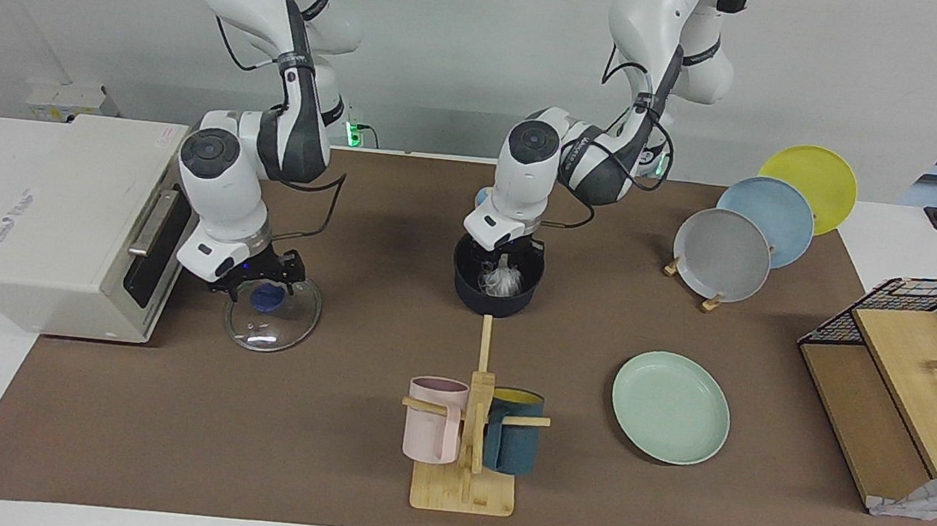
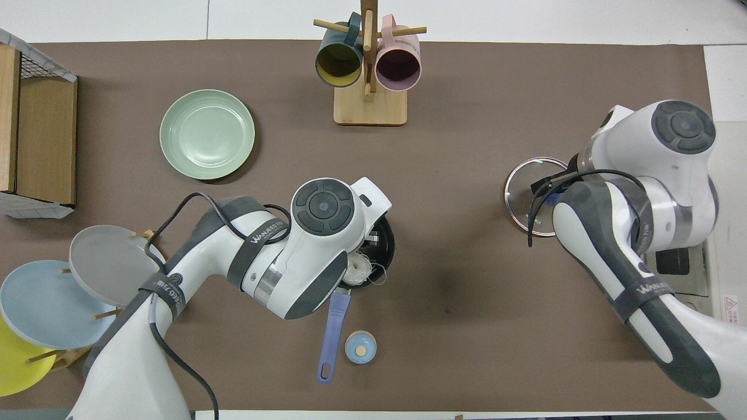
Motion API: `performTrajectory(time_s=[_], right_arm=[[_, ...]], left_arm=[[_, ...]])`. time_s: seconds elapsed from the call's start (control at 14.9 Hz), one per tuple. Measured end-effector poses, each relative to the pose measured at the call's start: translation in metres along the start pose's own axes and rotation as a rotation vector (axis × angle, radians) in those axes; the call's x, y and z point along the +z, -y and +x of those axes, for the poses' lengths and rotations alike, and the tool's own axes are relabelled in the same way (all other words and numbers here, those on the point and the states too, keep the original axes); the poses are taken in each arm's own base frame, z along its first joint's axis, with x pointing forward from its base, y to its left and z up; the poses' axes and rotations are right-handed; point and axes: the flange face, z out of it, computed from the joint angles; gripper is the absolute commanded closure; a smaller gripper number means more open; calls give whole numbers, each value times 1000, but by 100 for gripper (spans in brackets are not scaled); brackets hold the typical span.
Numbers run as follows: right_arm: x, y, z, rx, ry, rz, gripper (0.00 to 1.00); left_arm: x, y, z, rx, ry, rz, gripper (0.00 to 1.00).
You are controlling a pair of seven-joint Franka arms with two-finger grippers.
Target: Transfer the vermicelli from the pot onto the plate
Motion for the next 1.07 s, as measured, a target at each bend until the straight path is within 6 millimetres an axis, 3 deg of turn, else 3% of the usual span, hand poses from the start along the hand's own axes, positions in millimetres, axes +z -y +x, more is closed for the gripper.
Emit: performTrajectory(time_s=[0.13, 0.34, 0.47, 0.6, 0.74, 0.87, 1.07], right_arm=[[-53, -2, -5, 18, 37, 27, 0], [-128, -8, -20, 52, 53, 30, 0], [-167, -10, -35, 77, 73, 33, 0], [-204, -9, -52, 88, 91, 35, 0], [-225, -9, -63, 96, 94, 36, 0], [-227, -13, -65, 105, 108, 38, 0], [-230, -17, -65, 113, 102, 38, 0]], left_arm=[[-49, 14, 8, -16, 17, 11, 100], [-133, 59, 26, -31, 39, -14, 100], [-180, 107, 43, -60, 35, -47, 100], [-206, 172, 65, -91, 6, -77, 100], [-207, 236, 85, -100, -15, -103, 100], [-196, 284, 104, -102, -45, -127, 100], [-153, 313, 138, -72, -88, -135, 100]])
